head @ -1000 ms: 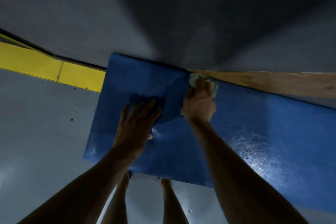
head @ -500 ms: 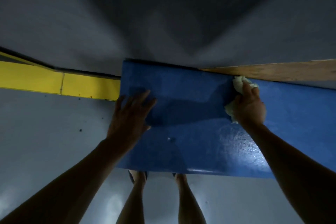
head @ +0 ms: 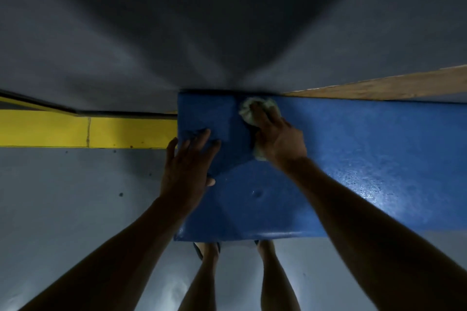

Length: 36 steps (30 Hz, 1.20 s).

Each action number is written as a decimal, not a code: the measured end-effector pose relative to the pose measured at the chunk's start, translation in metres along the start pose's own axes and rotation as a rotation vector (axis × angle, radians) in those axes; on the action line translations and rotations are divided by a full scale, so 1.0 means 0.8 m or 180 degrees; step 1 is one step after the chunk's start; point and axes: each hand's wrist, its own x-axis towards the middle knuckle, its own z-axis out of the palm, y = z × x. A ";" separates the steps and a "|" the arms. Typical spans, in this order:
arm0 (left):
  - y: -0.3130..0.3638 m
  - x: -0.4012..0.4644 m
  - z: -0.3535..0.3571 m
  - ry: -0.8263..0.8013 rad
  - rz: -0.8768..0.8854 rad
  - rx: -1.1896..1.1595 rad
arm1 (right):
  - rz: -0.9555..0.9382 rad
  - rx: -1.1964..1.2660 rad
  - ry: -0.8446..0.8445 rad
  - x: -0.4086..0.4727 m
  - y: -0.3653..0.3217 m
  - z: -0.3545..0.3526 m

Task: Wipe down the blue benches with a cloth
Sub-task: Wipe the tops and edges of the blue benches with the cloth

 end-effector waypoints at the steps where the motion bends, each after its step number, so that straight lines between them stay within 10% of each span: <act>1: 0.000 0.000 0.002 0.0023 0.0020 -0.0016 | 0.0304 -0.0006 0.0052 -0.005 0.031 -0.007; 7: -0.002 -0.001 0.006 0.0104 0.0008 -0.0093 | 0.2435 0.0381 0.0553 -0.008 0.066 -0.008; 17: 0.000 -0.002 -0.006 0.0037 -0.0030 -0.0041 | -0.0190 0.0078 0.0072 -0.005 -0.024 0.016; 22: 0.002 -0.006 -0.007 0.0060 0.0035 -0.0102 | 0.1316 0.0186 0.0324 -0.080 0.093 -0.003; 27: 0.004 -0.007 -0.006 0.0000 0.0056 -0.0064 | 0.2156 0.0486 0.0726 -0.088 0.016 0.037; 32: 0.007 -0.005 -0.004 0.0058 0.0047 0.0018 | 0.0851 0.0627 0.0295 -0.095 -0.104 0.063; 36: 0.008 -0.003 -0.002 0.0070 0.0033 0.0037 | -0.0374 0.0003 0.0036 -0.105 -0.039 0.036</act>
